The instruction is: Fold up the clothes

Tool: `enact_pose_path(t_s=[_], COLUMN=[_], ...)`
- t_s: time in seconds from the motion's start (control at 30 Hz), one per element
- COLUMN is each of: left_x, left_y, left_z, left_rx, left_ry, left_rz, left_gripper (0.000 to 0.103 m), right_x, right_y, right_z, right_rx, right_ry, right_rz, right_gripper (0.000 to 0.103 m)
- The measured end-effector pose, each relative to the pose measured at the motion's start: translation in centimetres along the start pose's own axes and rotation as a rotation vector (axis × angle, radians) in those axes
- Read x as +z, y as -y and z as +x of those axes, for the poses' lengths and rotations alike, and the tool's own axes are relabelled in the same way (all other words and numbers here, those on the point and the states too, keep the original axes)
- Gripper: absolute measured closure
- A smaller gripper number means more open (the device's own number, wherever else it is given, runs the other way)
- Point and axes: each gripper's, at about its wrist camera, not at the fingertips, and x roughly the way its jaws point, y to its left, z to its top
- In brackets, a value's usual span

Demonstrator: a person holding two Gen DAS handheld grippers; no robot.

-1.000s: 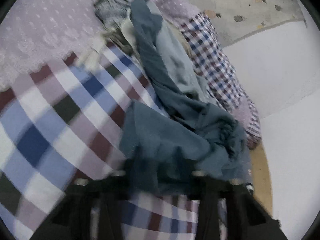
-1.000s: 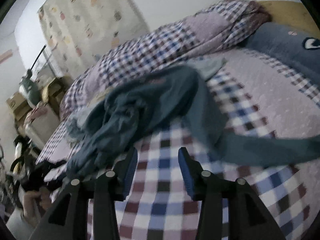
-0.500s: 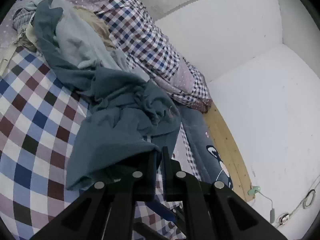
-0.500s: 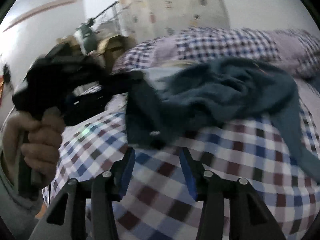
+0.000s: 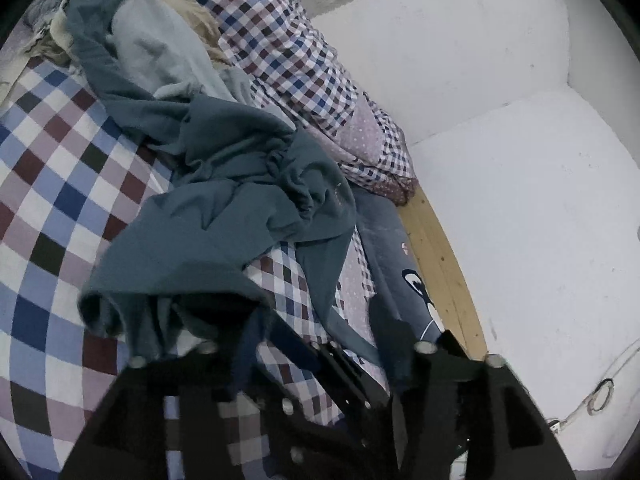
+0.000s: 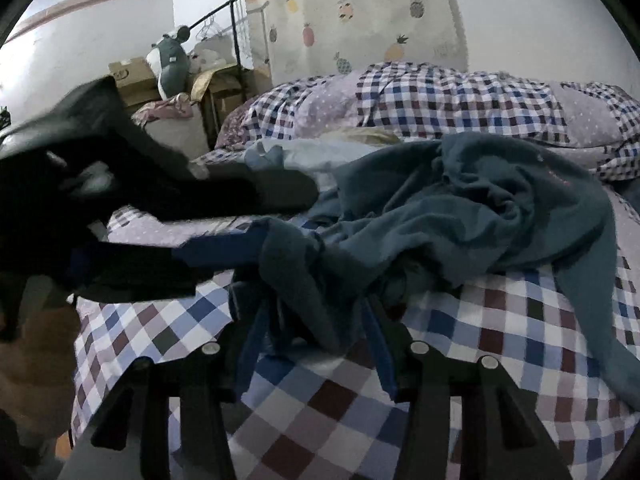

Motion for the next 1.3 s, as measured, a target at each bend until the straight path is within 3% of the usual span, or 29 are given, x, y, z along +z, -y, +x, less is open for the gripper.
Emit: enact_pose_path(t_s=[0.13,0.33,0.43,0.57,0.7,0.8,0.87,0.9,0.97,1.07,1.2,1.3], left_x=[-0.1,-0.3,-0.3,-0.5,-0.9,-0.6,-0.3,-0.2,0.1,0.3,0.6,0.7], left_y=[-1.0,-4.0,-5.1,-7.0,-8.8,-9.1,-9.2,-9.3,-8.9,-7.8,-6.3,-4.0], left_z=[-1.7,-5.2,-5.9,-6.1,-6.5,-5.8,-5.4,-5.1,-4.8,-4.3,-3.7,-3.2], left_rx=[0.024,0.093,0.150,0.237,0.259,0.217,0.190,0.178,0.157,0.118,0.067,0.017], left_ry=[0.052,0.203,0.225,0.219,0.234,0.230,0.232,0.233,0.228,0.214,0.194,0.170], left_rz=[-0.030,-0.149,-0.192,-0.256,-0.346,-0.347,-0.345,-0.346,-0.330,-0.289,-0.232,-0.131], left_gripper=[0.036,0.032,0.032,0.032,0.032,0.032,0.033,0.036,0.062,0.093,0.099,0.099], right_x=[0.2,0.5,0.6,0.6,0.3,0.0,-0.2,-0.2,-0.2,-0.3,-0.7,-0.9], right_y=[0.7,4.3,5.3,3.4,1.6,1.1,0.6,0.4,-0.3,-1.3,-2.6,-3.1], right_z=[0.6,-0.4,-0.4,-0.1,0.6,1.0,1.0,0.9,0.8,0.7,0.8,0.7], right_rx=[-0.021,-0.059,-0.047,0.011,0.033,0.052,0.077,0.091,0.107,0.115,0.105,0.097], right_ry=[-0.025,-0.007,-0.012,-0.015,-0.030,-0.044,-0.042,-0.039,-0.030,-0.025,-0.027,-0.026], right_rz=[0.022,0.152,0.173,0.110,0.063,0.060,0.047,0.039,0.011,-0.035,-0.096,-0.112], right_gripper=[0.102,0.103,0.102,0.099,0.097,0.088,0.071,0.067,0.055,0.053,0.053,0.052])
